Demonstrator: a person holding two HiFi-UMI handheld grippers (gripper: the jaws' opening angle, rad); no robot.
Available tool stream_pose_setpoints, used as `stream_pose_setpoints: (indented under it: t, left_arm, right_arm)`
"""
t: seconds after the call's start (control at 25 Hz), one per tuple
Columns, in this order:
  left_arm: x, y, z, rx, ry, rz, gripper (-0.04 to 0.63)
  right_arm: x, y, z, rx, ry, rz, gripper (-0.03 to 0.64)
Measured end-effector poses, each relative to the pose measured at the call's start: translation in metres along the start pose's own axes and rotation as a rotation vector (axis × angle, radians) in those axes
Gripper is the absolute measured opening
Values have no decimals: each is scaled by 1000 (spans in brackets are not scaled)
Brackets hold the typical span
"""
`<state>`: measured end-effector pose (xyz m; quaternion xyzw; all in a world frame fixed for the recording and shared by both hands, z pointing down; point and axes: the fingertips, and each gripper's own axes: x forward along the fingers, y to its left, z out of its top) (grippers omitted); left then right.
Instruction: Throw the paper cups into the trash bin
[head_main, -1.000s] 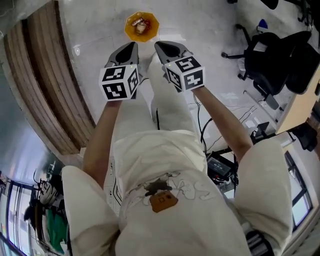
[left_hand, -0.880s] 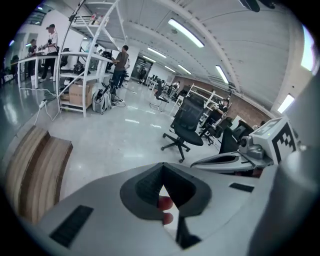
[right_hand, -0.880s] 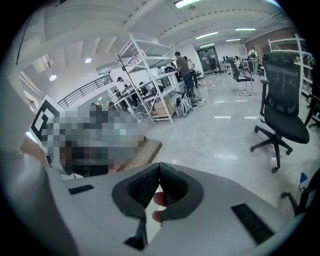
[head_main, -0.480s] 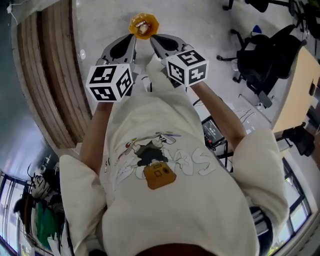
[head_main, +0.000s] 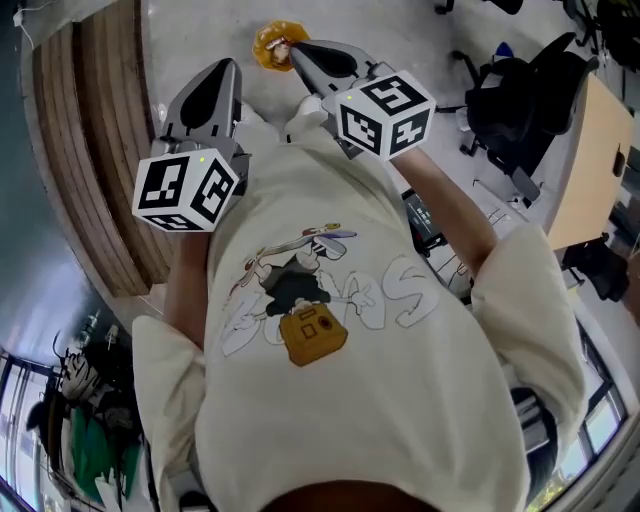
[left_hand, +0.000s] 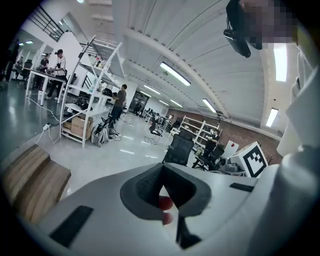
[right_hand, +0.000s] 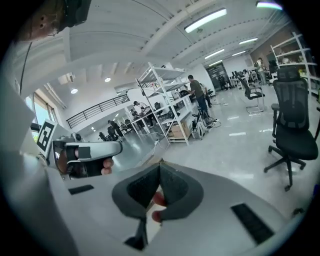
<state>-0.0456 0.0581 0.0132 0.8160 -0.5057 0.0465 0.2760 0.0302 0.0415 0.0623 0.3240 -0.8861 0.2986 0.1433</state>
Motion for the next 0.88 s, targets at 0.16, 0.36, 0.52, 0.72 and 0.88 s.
stream_pose_setpoints:
  t: [0.16,0.36,0.52,0.72,0.88]
  left_arm:
    - [1,0,6,-37,-26,-3,3]
    - [2,-3,9,-63,-54,-8,3]
    - [6,-6,13,-68,-54,-15,3]
    - [16,-12,19,-41,-43,-41,3]
    - [20,-16,26,-27,-44,-51,3]
  right_arm:
    - [1,7,0,21,6,42,6]
    - [9,13,-11,74,49,75,6]
    - [3,18,-13,65,69,79,6]
    - [-1,9,-5,61,55,53,6]
    - [-4,7,1,56,47,47,6]
